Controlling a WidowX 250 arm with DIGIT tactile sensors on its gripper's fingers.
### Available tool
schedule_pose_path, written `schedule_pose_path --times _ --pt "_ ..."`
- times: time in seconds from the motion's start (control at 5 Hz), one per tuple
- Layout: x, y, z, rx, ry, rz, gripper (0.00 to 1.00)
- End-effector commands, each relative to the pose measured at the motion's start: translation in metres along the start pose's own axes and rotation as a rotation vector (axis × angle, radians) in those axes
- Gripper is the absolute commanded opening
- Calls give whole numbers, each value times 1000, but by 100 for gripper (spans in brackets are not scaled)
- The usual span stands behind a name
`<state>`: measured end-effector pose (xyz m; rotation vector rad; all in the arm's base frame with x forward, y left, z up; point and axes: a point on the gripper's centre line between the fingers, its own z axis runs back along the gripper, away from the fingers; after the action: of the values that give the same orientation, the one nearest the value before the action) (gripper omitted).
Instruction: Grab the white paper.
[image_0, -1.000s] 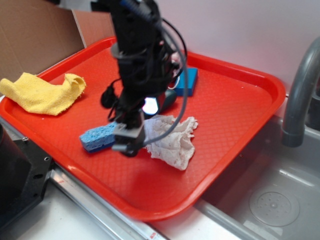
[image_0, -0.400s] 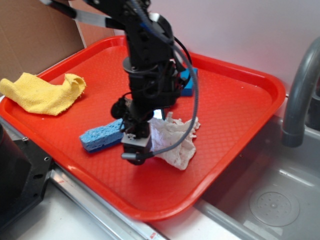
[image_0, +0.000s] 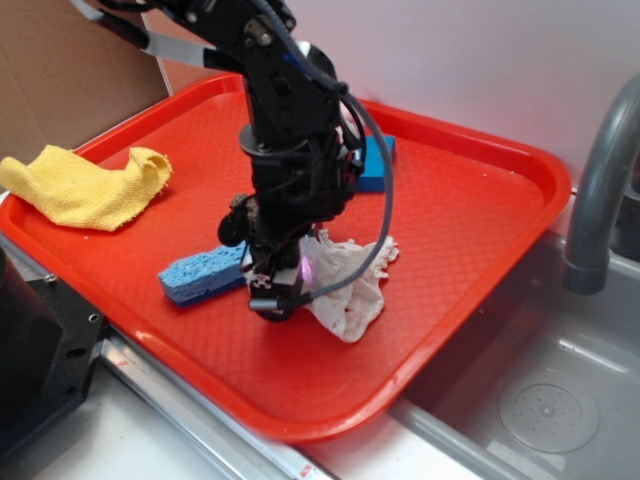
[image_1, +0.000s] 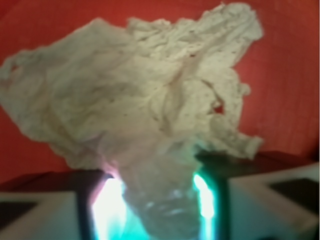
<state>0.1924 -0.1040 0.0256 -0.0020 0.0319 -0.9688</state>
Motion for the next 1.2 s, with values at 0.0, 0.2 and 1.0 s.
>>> schedule_pose_path --times 0.0,0.2,1.0 --pt "-10 15 26 69 -4 108 0" --pt "-62 26 74 117 -63 359 0" --pt "-141 14 237 107 -110 1165 0"
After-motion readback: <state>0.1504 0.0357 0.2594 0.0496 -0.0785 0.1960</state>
